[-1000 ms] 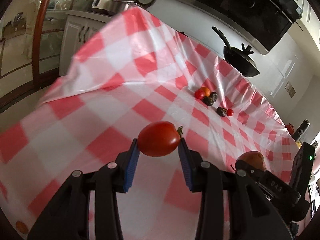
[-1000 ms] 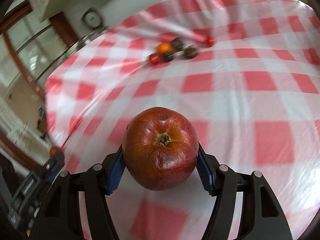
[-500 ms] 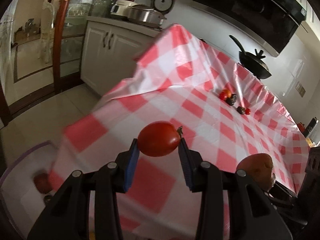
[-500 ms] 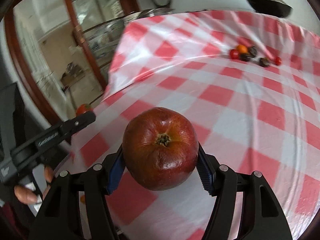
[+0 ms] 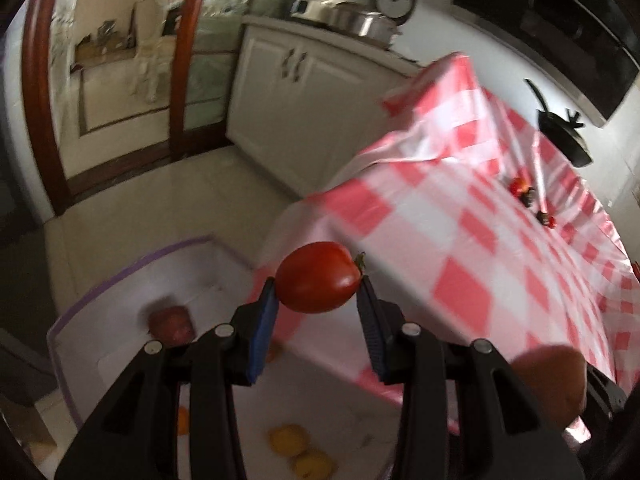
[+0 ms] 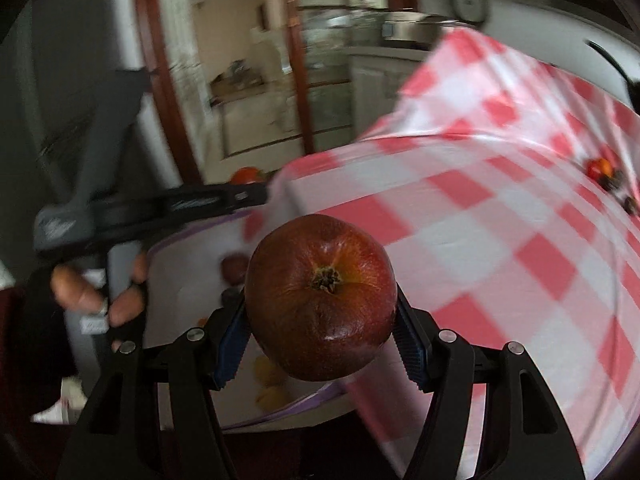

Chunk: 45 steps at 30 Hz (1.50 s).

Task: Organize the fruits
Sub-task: 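Carry the tomato and apple in both tools over the white box, then open both tools to drop the tomato and apple into the box, then move both open tools back over the remaining fruits on the table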

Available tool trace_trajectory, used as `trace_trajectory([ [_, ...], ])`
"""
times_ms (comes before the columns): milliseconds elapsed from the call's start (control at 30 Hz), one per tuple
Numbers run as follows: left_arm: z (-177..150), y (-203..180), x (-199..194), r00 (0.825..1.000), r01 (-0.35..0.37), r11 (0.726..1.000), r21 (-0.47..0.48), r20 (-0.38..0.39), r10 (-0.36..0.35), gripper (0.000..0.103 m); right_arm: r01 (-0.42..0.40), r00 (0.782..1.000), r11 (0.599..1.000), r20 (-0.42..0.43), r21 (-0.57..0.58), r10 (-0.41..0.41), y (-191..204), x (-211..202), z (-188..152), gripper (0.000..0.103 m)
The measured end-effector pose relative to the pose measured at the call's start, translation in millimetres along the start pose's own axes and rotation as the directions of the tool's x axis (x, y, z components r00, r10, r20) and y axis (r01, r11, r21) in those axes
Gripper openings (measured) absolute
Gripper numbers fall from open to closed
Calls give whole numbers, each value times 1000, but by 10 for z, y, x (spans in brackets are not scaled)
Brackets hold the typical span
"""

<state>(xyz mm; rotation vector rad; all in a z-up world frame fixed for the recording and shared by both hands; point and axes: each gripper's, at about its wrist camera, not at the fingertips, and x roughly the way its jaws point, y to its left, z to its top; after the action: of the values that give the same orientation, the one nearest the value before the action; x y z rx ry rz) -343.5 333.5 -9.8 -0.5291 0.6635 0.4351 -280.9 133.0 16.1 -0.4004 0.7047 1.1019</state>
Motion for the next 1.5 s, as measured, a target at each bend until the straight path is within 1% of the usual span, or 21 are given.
trace_trajectory([
  [167, -209, 316, 184, 995, -72, 997, -33, -66, 70, 40, -49, 996, 992, -83, -116, 40, 298, 216, -136, 63],
  [267, -347, 467, 331, 987, -112, 992, -50, -118, 106, 40, -71, 989, 984, -142, -162, 48, 404, 390, -235, 63],
  [400, -515, 622, 496, 973, -162, 985, -64, -176, 149, 40, -70, 970, 977, -240, -200, 20, 467, 687, -396, 63],
  [500, -584, 724, 564, 965, -185, 979, -82, -204, 165, 40, -80, 952, 972, -305, -219, 10, 488, 884, -525, 63],
  [700, -720, 885, 695, 946, -234, 966, -109, -254, 200, 40, -90, 926, 968, -376, -233, -4, 472, 1159, -631, 63],
  [767, -731, 917, 704, 943, -247, 962, -117, -258, 211, 41, -78, 929, 961, -368, -266, -27, 522, 1207, -648, 64],
  [833, -715, 918, 693, 943, -252, 960, -118, -253, 217, 41, -82, 925, 956, -378, -282, -32, 550, 1252, -667, 64],
  [933, -720, 927, 708, 937, -272, 954, -125, -260, 234, 42, -77, 918, 944, -392, -321, -59, 621, 1301, -719, 64],
  [1000, -719, 931, 720, 931, -289, 949, -123, -265, 250, 45, -74, 915, 938, -396, -340, -71, 678, 1311, -761, 64],
  [1033, -719, 935, 714, 932, -291, 948, -126, -263, 251, 54, -76, 912, 936, -404, -344, -75, 659, 1311, -786, 64],
  [1067, -711, 935, 703, 933, -291, 948, -131, -259, 250, 66, -76, 910, 936, -408, -343, -75, 665, 1320, -801, 64],
  [1100, -700, 948, 691, 934, -294, 946, -134, -253, 254, 72, -76, 914, 935, -399, -347, -74, 662, 1299, -796, 64],
  [1133, -693, 950, 680, 933, -303, 943, -134, -244, 265, 81, -72, 919, 933, -388, -352, -75, 668, 1298, -787, 67],
  [1167, -691, 956, 675, 932, -311, 941, -135, -239, 274, 83, -58, 924, 930, -372, -364, -88, 675, 1291, -777, 74],
  [1200, -693, 959, 678, 931, -314, 940, -136, -240, 276, 83, -44, 925, 927, -364, -373, -103, 677, 1282, -776, 78],
  [1233, -697, 968, 695, 928, -317, 938, -139, -252, 276, 86, -35, 921, 925, -372, -377, -117, 669, 1282, -778, 83],
  [1300, -698, 965, 707, 922, -327, 935, -138, -262, 284, 87, -29, 904, 930, -406, -367, -132, 634, 1315, -784, 84],
  [1367, -696, 945, 696, 921, -330, 934, -140, -263, 286, 88, -6, 891, 924, -421, -382, -169, 631, 1316, -780, 86],
  [1400, -694, 951, 703, 921, -329, 934, -143, -266, 283, 88, 0, 880, 928, -441, -373, -177, 604, 1324, -776, 86],
  [1467, -690, 948, 704, 920, -328, 934, -140, -269, 283, 89, -10, 869, 926, -462, -377, -179, 578, 1305, -788, 86],
  [1500, -692, 947, 699, 920, -328, 935, -139, -272, 282, 89, -12, 860, 927, -478, -375, -182, 570, 1290, -796, 86],
])
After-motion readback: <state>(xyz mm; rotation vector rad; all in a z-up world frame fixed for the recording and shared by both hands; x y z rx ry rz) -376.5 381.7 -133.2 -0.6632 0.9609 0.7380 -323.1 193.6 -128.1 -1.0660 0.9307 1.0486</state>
